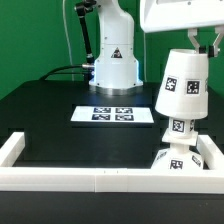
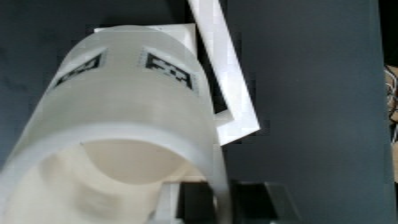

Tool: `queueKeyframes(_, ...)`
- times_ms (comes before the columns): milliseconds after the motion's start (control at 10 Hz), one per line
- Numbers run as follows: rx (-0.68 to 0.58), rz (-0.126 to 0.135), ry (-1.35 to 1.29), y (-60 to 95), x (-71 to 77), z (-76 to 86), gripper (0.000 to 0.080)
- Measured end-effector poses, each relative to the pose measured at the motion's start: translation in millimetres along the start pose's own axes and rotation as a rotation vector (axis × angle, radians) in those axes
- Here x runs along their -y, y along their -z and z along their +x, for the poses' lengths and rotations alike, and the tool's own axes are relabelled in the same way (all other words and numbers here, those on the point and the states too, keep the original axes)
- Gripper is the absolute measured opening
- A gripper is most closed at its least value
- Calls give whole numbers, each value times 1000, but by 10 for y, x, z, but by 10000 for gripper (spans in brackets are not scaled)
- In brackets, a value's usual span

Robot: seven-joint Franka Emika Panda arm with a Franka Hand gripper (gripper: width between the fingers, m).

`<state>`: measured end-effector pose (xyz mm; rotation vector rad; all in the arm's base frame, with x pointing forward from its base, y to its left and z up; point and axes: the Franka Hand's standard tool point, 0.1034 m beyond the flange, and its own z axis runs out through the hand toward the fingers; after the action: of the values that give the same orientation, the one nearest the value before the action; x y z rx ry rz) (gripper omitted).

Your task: Assemble lamp

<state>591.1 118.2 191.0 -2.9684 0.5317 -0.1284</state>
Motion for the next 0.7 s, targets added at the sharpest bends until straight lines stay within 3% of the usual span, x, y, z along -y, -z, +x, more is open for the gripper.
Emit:
queueKeyframes(500, 1, -6, 1, -81, -59, -22, 45)
queueKeyframes(700, 1, -7, 10, -79, -88, -6, 388)
